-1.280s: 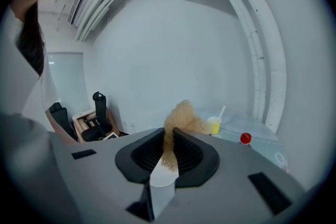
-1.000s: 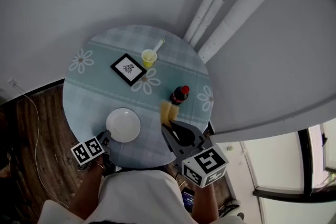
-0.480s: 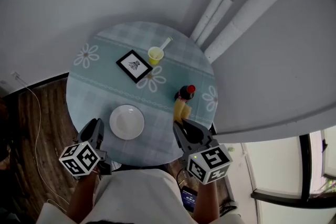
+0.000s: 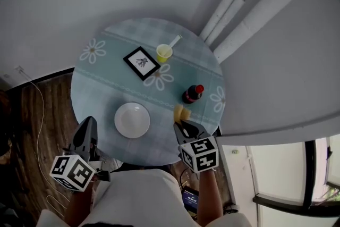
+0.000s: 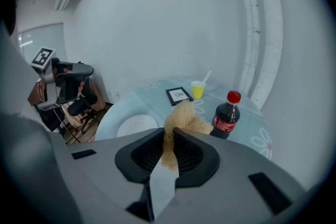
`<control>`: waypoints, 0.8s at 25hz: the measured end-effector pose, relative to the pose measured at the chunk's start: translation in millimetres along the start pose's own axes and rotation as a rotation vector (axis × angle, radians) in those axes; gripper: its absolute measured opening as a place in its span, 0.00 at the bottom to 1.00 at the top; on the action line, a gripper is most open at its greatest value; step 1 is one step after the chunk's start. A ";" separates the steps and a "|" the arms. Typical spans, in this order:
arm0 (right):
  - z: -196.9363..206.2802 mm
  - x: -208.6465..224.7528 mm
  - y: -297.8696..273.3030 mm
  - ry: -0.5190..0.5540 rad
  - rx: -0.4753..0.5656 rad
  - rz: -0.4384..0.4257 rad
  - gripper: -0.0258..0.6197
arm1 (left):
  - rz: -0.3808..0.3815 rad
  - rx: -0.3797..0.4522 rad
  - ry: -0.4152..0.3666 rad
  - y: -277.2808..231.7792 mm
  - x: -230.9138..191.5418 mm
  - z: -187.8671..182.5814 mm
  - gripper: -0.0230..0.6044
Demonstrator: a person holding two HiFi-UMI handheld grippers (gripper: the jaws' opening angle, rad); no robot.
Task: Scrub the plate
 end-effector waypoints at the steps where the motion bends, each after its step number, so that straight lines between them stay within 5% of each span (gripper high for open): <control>1: 4.8 2.2 -7.5 -0.007 -0.022 0.004 0.13 | 0.000 -0.007 -0.017 2.4 0.7 -0.2 0.05; 5: 18.3 6.0 -33.7 0.012 -0.112 0.031 0.13 | 0.017 -0.044 -0.116 6.8 5.0 1.7 0.05; 13: 41.6 7.8 -82.5 0.040 -0.257 0.033 0.13 | 0.059 -0.077 -0.083 8.2 7.5 2.3 0.05; 20: 59.0 5.1 -99.0 0.100 -0.344 0.092 0.13 | 0.010 -0.090 -0.091 7.3 -1.6 3.1 0.05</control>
Point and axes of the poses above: the fingertips, and each gripper's own axes: y backward along the fingers, x to its right, z out of its underside, the point moved 9 cm from there along y, backward along the fingers, and after that the axes turned 3 degrees about -y, right-handed, at the moved point
